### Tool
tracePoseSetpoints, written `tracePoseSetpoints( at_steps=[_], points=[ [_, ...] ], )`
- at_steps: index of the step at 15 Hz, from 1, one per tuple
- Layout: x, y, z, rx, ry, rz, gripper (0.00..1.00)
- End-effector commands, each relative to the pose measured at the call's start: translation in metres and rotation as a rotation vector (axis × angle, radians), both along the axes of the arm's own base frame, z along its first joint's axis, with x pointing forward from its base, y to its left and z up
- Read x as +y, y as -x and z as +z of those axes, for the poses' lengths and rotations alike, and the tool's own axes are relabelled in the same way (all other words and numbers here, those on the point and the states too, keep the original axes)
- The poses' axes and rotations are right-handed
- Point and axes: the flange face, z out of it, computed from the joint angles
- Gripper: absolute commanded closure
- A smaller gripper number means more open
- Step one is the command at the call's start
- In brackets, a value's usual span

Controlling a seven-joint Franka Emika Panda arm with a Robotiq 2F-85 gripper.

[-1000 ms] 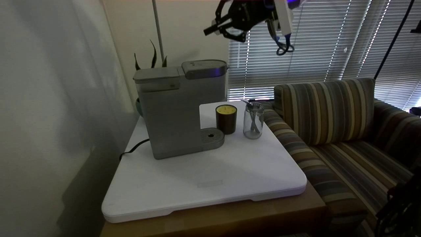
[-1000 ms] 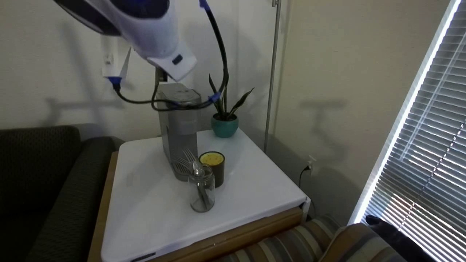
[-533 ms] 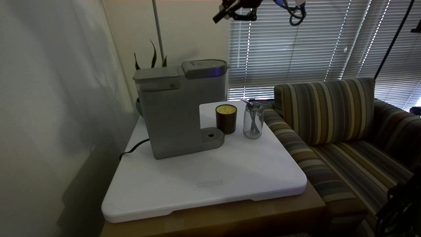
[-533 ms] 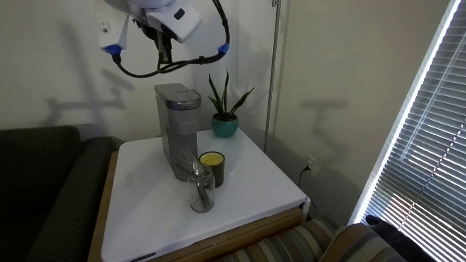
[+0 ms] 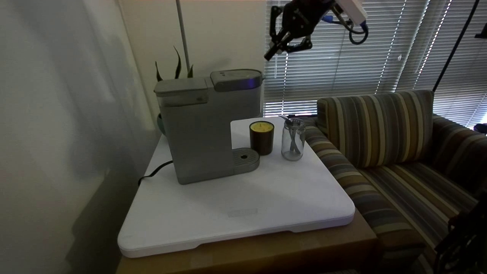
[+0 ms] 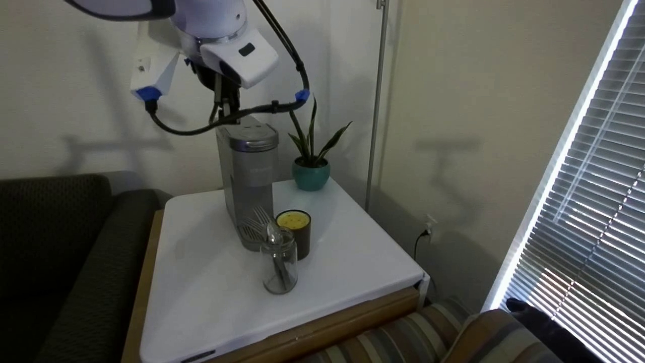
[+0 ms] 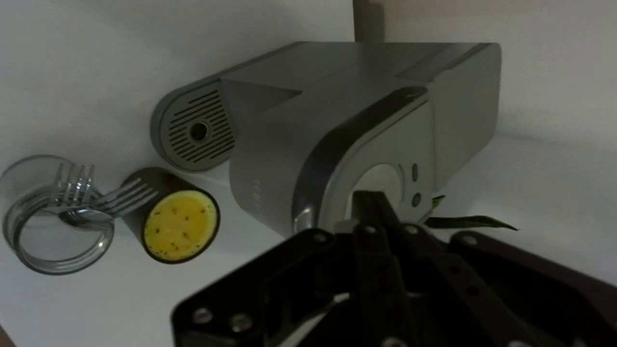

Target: Close the lid of the coffee machine chamber

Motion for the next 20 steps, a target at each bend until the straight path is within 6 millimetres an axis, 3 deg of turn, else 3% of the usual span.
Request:
tracePoseSetpoints(
  at_steps=[1, 4, 7, 15, 20],
  points=[
    [-0.005, 0.003, -0.035, 0.067, 0.000, -0.046, 1.00],
    [-0.006, 0.004, -0.057, 0.109, 0.003, -0.069, 1.00],
    [-0.007, 0.005, -0.064, 0.125, 0.010, -0.079, 1.00],
    [-0.021, 0.001, -0.017, 0.112, 0.199, -0.109, 1.00],
    [-0.013, -0.012, 0.002, 0.079, 0.202, -0.132, 1.00]
  ],
)
